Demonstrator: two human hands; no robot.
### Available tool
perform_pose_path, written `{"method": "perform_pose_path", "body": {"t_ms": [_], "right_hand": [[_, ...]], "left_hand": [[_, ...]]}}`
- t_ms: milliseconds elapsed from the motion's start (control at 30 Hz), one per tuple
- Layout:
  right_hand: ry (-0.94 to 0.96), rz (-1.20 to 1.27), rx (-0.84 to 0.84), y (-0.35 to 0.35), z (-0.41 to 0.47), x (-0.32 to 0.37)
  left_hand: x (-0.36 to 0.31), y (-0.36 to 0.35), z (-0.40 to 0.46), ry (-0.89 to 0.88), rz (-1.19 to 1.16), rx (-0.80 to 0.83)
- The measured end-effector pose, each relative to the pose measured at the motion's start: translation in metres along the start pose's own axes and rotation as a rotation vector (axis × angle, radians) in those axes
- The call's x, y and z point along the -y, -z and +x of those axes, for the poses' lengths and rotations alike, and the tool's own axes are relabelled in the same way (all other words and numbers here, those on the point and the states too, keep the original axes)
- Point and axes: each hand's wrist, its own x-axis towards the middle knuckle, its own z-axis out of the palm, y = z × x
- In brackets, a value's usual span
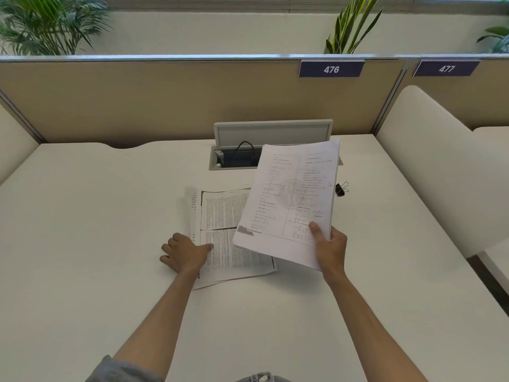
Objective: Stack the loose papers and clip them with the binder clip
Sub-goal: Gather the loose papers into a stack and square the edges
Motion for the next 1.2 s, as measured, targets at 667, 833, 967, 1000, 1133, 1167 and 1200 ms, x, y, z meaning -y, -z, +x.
{"method": "perform_pose_path", "body": {"t_ms": [667, 833, 967, 1000, 1133, 1167, 1200], "right_hand": [[-0.05, 0.032, 0.276, -0.006, -0.004, 0.013], [-0.036, -0.008, 0.283, -0.007, -0.002, 0.015], [-0.036, -0.056, 0.264, -0.005, 0.003, 0.015], [-0.046, -0.038, 0.277, -0.004, 0.004, 0.017], [-0.183, 0.104, 0.341, -0.006, 0.006, 0.028], [-0.196, 0.127, 0.354, -0.006, 0.007, 0.029], [-0.196, 0.14, 0.361, -0.006, 0.008, 0.031]], "left_hand": [[-0.027, 0.04, -0.026, -0.384, -0.925, 0.582], [-0.038, 0.049, -0.033, -0.351, -1.044, 0.64], [-0.04, 0.05, -0.035, -0.325, -1.116, 0.696], [-0.041, 0.05, -0.036, -0.322, -1.127, 0.708], [-0.041, 0.048, -0.038, -0.348, -1.113, 0.741], [-0.042, 0.048, -0.04, -0.349, -1.108, 0.744], [-0.043, 0.049, -0.04, -0.346, -1.103, 0.749]]}}
